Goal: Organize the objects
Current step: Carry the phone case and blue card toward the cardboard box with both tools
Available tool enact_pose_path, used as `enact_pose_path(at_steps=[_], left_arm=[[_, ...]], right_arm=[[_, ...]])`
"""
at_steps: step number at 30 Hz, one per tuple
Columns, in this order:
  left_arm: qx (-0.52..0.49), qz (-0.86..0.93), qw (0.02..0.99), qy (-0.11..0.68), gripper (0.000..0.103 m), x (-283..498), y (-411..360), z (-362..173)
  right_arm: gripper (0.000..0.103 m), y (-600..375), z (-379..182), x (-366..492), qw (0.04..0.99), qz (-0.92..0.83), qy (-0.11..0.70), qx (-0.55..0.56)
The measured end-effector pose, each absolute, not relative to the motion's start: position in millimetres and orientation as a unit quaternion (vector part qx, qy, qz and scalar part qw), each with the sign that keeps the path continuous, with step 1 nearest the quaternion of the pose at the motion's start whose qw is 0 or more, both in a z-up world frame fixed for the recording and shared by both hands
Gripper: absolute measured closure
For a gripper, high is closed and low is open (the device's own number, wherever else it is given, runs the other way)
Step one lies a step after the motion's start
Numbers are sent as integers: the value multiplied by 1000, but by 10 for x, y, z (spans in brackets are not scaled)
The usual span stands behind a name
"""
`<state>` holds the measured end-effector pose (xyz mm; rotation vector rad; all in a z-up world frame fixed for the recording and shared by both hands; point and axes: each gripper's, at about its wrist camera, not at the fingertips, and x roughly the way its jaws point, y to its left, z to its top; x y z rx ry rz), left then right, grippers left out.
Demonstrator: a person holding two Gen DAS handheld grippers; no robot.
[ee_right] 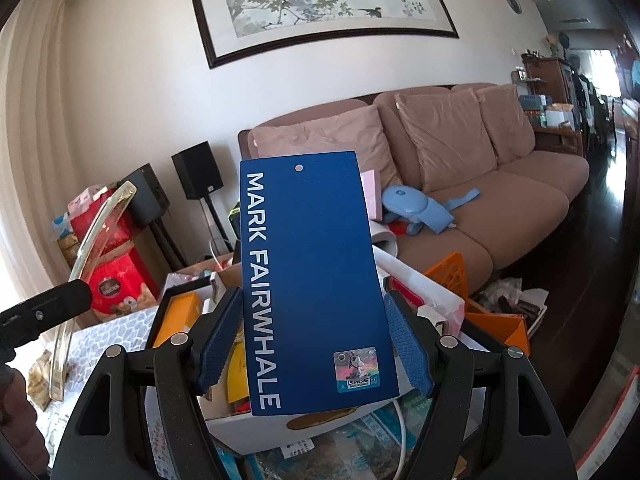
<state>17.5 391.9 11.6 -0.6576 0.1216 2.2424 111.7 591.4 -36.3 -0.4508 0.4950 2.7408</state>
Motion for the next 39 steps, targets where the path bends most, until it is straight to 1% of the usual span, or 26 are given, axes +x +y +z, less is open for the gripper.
enact_pose_path(at_steps=[5, 19, 39], left_arm=[[-265, 878, 396, 40, 27, 135, 3957, 97], [-281, 864, 414, 60, 27, 157, 4173, -76], [-340, 840, 422, 6, 27, -116, 4205, -277]], right_arm=[[30, 5948, -391, 1094, 158, 957, 180, -163], [30, 5903, -490, 1005, 147, 956, 171, -189], [30, 5970, -586, 955, 152, 949, 177, -213]])
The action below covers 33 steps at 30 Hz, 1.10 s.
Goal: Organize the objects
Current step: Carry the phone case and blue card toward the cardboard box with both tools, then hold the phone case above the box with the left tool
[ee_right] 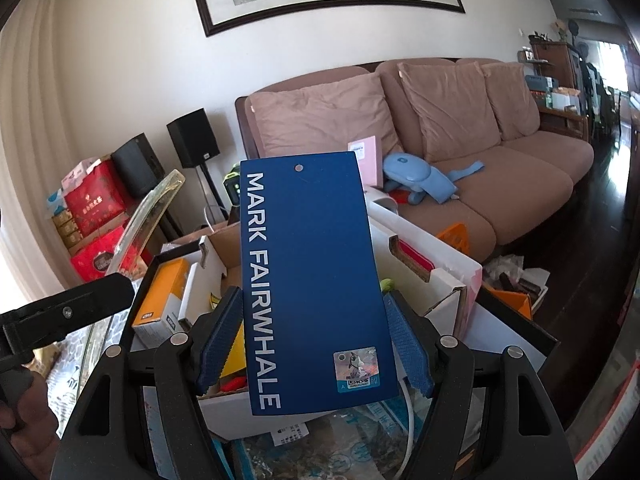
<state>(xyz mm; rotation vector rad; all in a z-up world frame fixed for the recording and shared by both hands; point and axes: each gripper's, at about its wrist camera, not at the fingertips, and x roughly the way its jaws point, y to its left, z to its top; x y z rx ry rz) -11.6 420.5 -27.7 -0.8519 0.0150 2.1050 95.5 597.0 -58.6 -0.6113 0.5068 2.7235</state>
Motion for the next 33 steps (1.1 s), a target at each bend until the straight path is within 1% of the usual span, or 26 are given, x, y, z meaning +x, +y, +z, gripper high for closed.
enact_pose_path(at_steps=[4, 8, 18, 24, 33], left_arm=[[-348, 836, 424, -19, 27, -222, 4257, -220], [-357, 834, 420, -25, 27, -279, 4377, -199], [-375, 829, 414, -33, 27, -299, 4531, -356], [-394, 818, 414, -66, 27, -373, 4559, -426], [-403, 813, 415, -63, 27, -388, 4693, -436]], right_arm=[[30, 5992, -588, 965, 154, 948, 180, -211], [30, 5993, -591, 973, 154, 949, 178, -212], [30, 6013, -583, 987, 151, 948, 184, -210], [30, 6019, -545, 999, 153, 950, 182, -204], [30, 6068, -538, 1021, 157, 947, 193, -202]])
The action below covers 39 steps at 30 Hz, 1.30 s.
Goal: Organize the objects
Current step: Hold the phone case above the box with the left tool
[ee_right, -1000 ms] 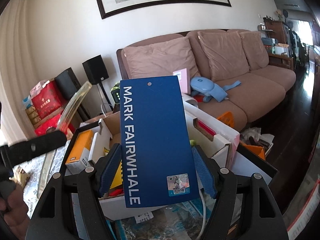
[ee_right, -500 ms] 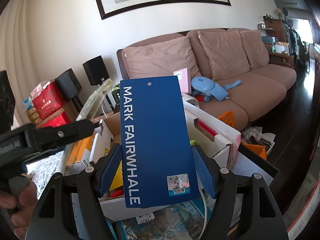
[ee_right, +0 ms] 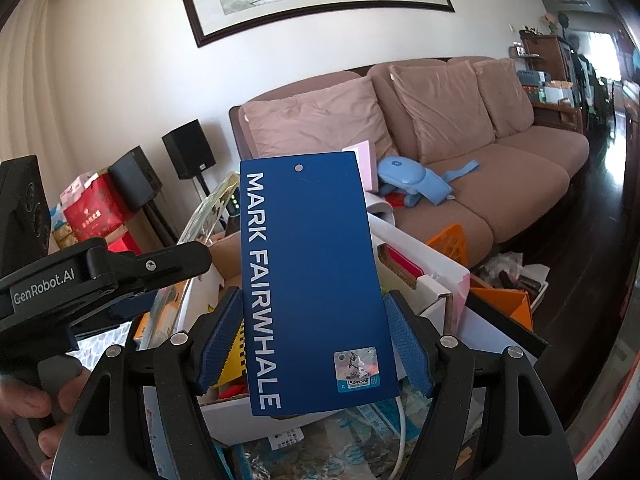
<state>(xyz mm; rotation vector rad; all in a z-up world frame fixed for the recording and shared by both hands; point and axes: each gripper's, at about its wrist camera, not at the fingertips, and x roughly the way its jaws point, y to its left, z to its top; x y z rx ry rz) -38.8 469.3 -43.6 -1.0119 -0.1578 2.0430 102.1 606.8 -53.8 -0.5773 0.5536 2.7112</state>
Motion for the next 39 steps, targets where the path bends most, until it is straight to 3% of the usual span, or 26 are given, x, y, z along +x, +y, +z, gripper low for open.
enact_pose_path(at_steps=[39], left_arm=[[-461, 790, 397, -79, 27, -523, 4833, -572]], right_arm=[[29, 6032, -592, 921, 167, 943, 179, -224]])
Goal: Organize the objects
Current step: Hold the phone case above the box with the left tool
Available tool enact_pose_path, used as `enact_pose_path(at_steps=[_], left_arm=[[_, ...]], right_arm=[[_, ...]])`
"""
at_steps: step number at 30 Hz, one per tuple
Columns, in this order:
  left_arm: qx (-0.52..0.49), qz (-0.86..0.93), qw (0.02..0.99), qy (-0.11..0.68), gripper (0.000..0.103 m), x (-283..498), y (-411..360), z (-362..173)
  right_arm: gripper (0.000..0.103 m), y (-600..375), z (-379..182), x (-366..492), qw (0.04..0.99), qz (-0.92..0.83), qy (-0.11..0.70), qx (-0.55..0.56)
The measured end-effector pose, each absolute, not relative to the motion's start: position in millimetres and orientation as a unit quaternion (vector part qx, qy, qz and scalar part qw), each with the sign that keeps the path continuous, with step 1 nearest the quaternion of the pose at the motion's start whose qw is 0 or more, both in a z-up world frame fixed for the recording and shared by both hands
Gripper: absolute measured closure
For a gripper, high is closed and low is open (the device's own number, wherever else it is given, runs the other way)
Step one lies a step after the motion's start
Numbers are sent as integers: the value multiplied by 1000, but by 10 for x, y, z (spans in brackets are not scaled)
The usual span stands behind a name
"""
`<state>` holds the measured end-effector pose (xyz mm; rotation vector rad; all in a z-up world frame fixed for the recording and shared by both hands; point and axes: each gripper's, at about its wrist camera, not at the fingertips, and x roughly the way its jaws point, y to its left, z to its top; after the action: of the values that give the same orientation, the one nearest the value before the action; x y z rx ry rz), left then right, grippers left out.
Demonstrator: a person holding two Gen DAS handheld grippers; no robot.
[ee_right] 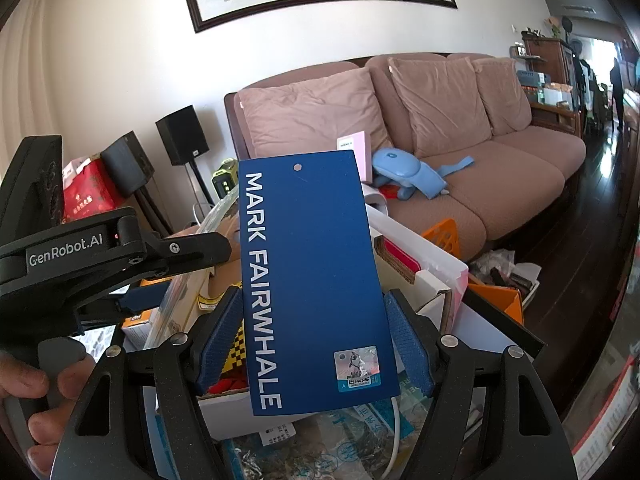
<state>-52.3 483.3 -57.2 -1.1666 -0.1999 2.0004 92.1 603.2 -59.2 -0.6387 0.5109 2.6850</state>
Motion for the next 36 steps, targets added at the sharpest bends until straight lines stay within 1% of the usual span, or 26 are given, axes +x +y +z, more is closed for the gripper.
enact_pose_path(at_steps=[13, 36], left_arm=[[-466, 787, 394, -95, 27, -564, 4861, -568], [-464, 793, 389, -73, 27, -477, 5022, -603]], right_arm=[[29, 6023, -619, 915, 167, 943, 179, -226], [29, 6041, -663, 935, 163, 942, 185, -228]])
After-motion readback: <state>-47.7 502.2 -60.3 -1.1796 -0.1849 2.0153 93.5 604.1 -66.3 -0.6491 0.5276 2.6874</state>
